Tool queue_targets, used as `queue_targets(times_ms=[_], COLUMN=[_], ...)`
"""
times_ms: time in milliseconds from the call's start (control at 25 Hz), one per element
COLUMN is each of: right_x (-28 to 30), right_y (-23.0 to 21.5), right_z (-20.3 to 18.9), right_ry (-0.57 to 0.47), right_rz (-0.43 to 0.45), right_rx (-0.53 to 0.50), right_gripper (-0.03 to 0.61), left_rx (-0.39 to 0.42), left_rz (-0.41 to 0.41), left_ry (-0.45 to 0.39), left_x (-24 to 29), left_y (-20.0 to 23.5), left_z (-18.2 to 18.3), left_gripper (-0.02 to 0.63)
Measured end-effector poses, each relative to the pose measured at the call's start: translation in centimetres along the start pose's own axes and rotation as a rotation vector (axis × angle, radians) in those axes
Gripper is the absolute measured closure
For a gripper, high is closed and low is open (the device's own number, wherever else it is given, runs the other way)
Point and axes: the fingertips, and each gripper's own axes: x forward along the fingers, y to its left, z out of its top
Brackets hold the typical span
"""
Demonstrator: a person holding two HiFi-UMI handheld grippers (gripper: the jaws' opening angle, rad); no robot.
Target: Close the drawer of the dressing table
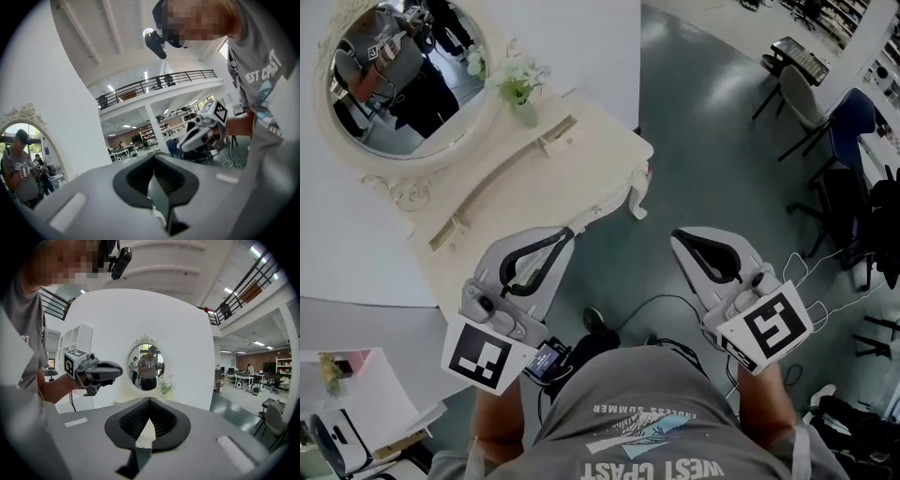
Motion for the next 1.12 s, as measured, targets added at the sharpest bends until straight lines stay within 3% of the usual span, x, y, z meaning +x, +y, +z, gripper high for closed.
queue_targets(times_ms=[600, 920, 1120], right_x=[9.0, 15.1, 19.5], right_y=[0.5, -1.1, -3.4], right_z=[3.5, 5.1, 5.6], right_ry=[0.006, 0.002, -0.016], right_rz=[-0.128, -0.035, 0.103], right_rx=[-0.018, -0.062, -0.112], right_gripper=[0.578, 0.577, 0.577], left_rx=[0.028, 0.004, -0.001], left_rz=[-0.093, -0.009, 0.109], left_ry=[-0.063, -0.041, 0.022], left_x=[-1.1, -0.5, 0.9], left_y=[9.5, 14.3, 17.2], left_z=[-4.4, -6.4, -7.6], left_gripper=[0.611, 0.611, 0.611])
